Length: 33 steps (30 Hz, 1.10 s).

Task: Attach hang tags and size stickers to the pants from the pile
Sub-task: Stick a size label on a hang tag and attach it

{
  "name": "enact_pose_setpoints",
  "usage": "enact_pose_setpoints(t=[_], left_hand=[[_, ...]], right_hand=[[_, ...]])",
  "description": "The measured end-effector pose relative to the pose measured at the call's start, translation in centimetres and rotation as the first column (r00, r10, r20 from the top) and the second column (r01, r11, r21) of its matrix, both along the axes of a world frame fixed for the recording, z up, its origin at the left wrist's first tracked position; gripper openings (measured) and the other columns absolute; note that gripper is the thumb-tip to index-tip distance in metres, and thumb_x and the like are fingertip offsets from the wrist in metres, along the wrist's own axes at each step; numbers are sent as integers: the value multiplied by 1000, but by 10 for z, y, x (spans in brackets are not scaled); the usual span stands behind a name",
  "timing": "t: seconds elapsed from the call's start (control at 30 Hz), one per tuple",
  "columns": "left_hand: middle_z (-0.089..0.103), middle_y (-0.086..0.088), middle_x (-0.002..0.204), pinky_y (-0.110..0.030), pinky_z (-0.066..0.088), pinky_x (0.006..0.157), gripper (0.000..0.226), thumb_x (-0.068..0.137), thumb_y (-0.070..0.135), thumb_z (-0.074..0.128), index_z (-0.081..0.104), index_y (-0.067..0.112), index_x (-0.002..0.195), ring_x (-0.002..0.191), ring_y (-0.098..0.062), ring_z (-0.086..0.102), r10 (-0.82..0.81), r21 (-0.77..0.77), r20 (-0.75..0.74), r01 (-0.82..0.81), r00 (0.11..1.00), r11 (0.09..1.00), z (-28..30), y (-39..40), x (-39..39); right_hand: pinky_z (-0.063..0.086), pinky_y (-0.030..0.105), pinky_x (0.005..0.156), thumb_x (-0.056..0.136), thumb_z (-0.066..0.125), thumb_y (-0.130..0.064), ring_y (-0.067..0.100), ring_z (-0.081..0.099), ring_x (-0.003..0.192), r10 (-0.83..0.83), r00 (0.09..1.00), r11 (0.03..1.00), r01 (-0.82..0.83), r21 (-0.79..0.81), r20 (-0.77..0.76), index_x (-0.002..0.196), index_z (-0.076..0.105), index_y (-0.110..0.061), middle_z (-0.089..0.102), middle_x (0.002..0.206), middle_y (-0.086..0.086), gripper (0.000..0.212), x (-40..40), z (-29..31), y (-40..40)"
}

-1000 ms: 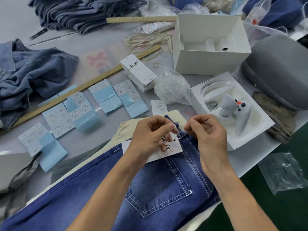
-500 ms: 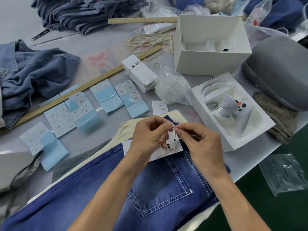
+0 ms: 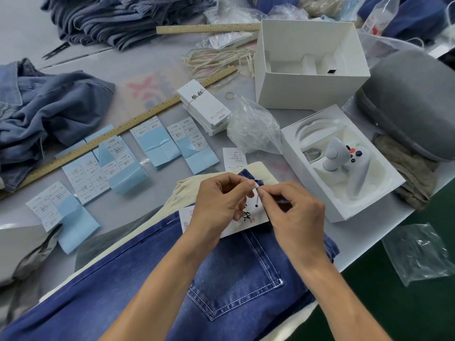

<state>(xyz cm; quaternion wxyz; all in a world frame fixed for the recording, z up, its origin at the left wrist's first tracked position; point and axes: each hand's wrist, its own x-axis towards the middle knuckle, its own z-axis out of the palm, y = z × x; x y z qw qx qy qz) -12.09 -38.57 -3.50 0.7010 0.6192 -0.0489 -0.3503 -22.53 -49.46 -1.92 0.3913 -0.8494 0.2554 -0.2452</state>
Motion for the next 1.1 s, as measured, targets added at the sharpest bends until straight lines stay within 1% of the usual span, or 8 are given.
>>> enact_pose_setpoints(t=[0.2, 0.37, 0.47, 0.6, 0.7, 0.8, 0.9, 1.1], left_hand=[[68, -7, 70, -21, 38, 42, 10, 90, 16, 76, 76, 8, 83, 50, -11, 49, -10, 0, 1, 10, 1000, 1000, -1, 1, 0], [64, -2, 62, -22, 38, 42, 14, 92, 15, 75, 77, 15, 78, 46, -12, 46, -60, 10, 18, 59, 998, 998, 2, 3, 1], [61, 0, 59, -24, 37, 42, 20, 92, 9, 72, 76, 18, 74, 44, -12, 44, -67, 24, 26, 66, 997, 998, 4, 3, 1], [55, -2, 54, -24, 37, 42, 17, 89, -1, 68, 72, 7, 75, 42, -12, 41, -92, 44, 42, 90, 995, 995, 4, 4, 4], [54, -7, 56, -21, 37, 43, 15, 89, -4, 65, 70, 3, 76, 42, -13, 40, -168, 64, 54, 165, 984, 984, 5, 7, 8], [58, -3, 58, -19, 37, 44, 12, 89, -6, 65, 69, 0, 78, 44, -10, 43, -293, 84, 75, 287, 953, 954, 6, 11, 12], [59, -5, 62, -20, 38, 46, 8, 89, -5, 67, 68, -4, 81, 47, -11, 44, -377, 97, 90, 369, 922, 924, 5, 12, 13], [61, -15, 68, -23, 39, 47, 9, 91, -2, 68, 69, -4, 83, 50, -18, 45, -458, 114, 68, 449, 886, 886, 9, 14, 16]], right_hand=[[56, 24, 72, 89, 78, -14, 5, 68, 80, 9, 1000, 1000, -9, 15, 6, 91, 78, -18, 70, 87, -11, 4, -1, 0, 1], [56, 24, 71, 90, 78, -16, 5, 68, 80, 16, 1000, 1000, -16, 8, 6, 92, 79, -18, 70, 88, -11, 4, 0, 1, 0], [56, 28, 71, 89, 77, -14, 4, 67, 80, 50, 998, 997, -52, -58, -29, 93, 79, -17, 70, 88, -9, 5, -1, 2, 0], [56, 31, 70, 86, 79, -13, 6, 67, 79, 113, 992, 980, -122, -159, -64, 93, 80, -14, 72, 87, -8, 7, -5, 5, 0], [56, 36, 66, 86, 79, -17, 12, 68, 75, 162, 981, 960, -182, -215, -104, 90, 80, -14, 72, 84, -6, 5, -7, 8, -6], [58, 40, 66, 82, 82, -16, 16, 71, 73, 273, 955, 936, -291, -199, -112, 88, 81, -11, 75, 82, -2, 7, -6, 10, -21], [59, 39, 65, 82, 79, -20, 15, 72, 72, 416, 904, 886, -427, -181, -96, 87, 82, -11, 76, 82, -2, 11, -6, 11, -36], [57, 41, 64, 83, 80, -22, 15, 71, 73, 499, 863, 856, -505, -107, -79, 83, 81, -12, 74, 82, -4, 10, -1, 6, -46]])
